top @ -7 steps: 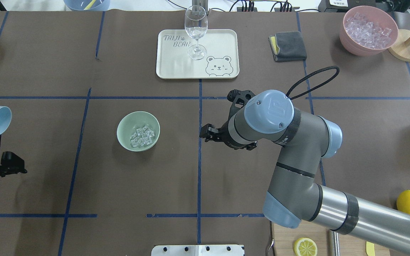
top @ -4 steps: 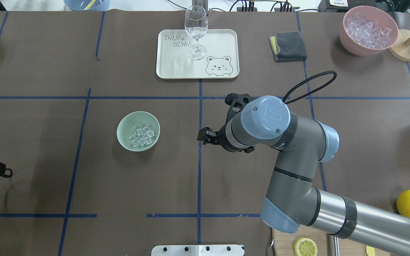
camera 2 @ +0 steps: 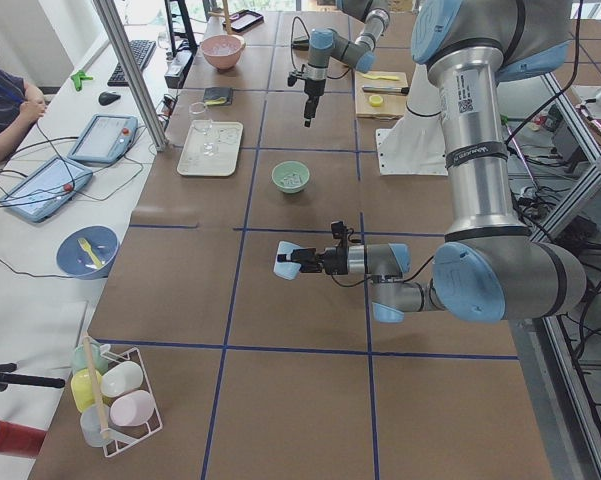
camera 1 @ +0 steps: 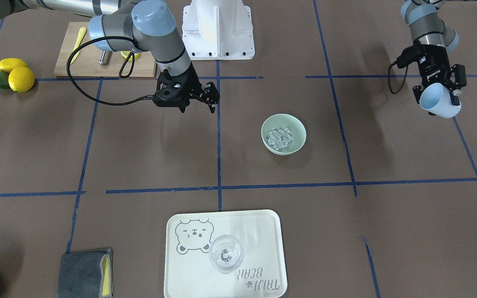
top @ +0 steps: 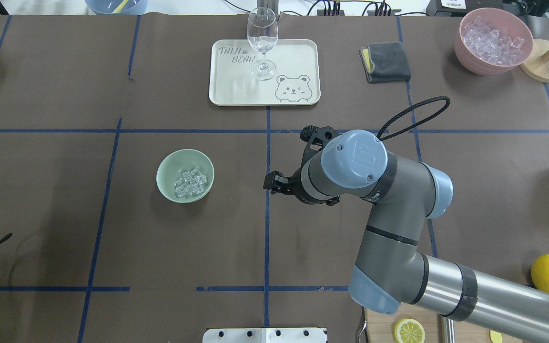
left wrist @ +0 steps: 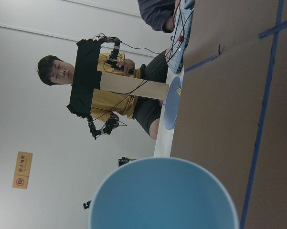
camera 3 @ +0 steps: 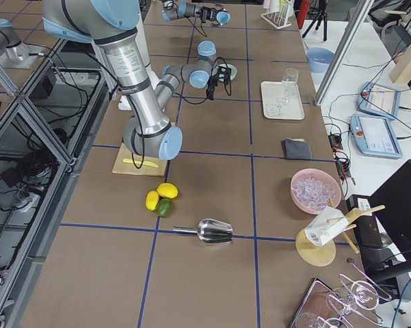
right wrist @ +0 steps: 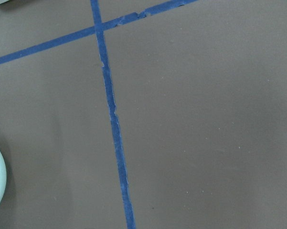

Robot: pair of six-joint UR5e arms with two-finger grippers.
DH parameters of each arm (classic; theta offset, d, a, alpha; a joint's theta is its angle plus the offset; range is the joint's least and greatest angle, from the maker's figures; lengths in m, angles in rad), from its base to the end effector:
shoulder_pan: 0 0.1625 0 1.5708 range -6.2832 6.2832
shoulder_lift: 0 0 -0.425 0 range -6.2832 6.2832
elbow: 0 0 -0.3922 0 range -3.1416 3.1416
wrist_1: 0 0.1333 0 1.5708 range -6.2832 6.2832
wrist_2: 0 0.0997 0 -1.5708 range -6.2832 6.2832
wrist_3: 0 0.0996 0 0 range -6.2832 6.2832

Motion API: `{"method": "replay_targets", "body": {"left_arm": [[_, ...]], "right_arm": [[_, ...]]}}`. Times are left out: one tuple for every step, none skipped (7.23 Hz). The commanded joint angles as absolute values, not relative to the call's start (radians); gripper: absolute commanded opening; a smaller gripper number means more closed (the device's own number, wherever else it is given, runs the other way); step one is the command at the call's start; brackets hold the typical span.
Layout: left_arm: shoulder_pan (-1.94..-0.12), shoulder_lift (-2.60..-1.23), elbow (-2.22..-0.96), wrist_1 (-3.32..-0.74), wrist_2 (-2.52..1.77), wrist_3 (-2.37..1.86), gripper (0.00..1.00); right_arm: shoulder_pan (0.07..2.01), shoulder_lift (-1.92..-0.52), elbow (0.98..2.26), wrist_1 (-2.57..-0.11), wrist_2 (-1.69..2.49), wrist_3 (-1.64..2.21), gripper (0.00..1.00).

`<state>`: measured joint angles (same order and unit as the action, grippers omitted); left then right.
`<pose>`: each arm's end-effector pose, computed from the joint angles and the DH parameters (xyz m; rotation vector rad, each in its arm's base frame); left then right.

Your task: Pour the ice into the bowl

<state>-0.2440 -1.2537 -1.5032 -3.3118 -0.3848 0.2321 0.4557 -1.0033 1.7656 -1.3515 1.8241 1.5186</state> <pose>0.2257 -0.2887 0.6240 1.4908 -0.2242 0.4546 -0.5339 -0.3823 0.2207 0.0202 -1.0054 0.2447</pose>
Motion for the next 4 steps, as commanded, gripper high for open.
{"method": "replay_targets", "body": {"left_arm": [[-0.244,-1.255,-1.5,-3.336,-0.429,-0.009,0.0],[-0.244,-1.255,-1.494,-3.339,-0.448,-0.129,0.0],[-0.244,-1.255,-1.493,-3.339,-0.448,-0.173,0.0],[-0.244,-1.255,-1.493,-3.336,-0.449,-0.243,0.0]], "right_arm": [[0.456,-1.003,1.767,-1.351,1.824,1.519,1.0],[0.456,-1.003,1.767,-1.351,1.824,1.519,1.0],[0.456,-1.002,1.769,-1.351,1.824,1.519,1.0],[0.456,-1.002,1.769,-1.351,1.824,1.519,1.0]]}}
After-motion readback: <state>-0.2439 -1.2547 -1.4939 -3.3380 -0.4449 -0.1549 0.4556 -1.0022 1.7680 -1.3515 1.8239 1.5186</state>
